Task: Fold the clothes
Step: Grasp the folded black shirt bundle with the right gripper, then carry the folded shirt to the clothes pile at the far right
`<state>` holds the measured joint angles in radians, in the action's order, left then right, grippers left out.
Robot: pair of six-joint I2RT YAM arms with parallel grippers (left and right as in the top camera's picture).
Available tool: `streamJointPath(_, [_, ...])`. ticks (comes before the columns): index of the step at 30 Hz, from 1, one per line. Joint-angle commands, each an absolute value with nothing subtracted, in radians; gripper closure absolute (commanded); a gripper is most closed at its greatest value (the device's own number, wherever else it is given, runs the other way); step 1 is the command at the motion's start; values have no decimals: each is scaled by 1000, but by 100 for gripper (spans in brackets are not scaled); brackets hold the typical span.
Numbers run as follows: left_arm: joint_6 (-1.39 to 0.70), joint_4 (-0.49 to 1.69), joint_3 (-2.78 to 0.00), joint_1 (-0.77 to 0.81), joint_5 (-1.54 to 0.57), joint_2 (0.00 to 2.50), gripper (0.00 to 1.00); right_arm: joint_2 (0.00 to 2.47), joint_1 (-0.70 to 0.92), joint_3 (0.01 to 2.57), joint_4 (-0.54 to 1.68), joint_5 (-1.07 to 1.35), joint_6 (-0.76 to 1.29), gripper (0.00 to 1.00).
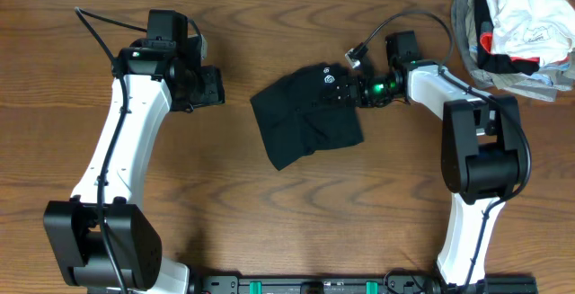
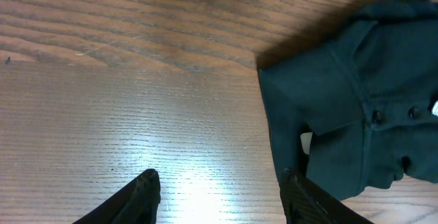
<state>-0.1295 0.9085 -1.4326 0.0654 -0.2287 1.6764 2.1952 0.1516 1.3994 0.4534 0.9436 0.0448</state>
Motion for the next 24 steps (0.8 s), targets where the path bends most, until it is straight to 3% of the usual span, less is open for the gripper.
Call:
streamJointPath(1, [-117, 908, -1422, 62, -219, 1680, 42, 2229, 175, 1389, 461, 1019, 123, 20])
streamJointPath(5, [-117, 908, -1422, 62, -219, 1680, 42, 2230, 197, 1389, 452, 1019, 157, 40])
streamJointPath(11, [-132, 908, -1422, 62, -220, 1680, 42, 2230, 225, 1389, 377, 1026, 207, 98])
streamJointPath(24, [-132, 920, -1422, 62, -219, 1680, 42, 2225, 60, 1467, 67, 1138, 490, 99])
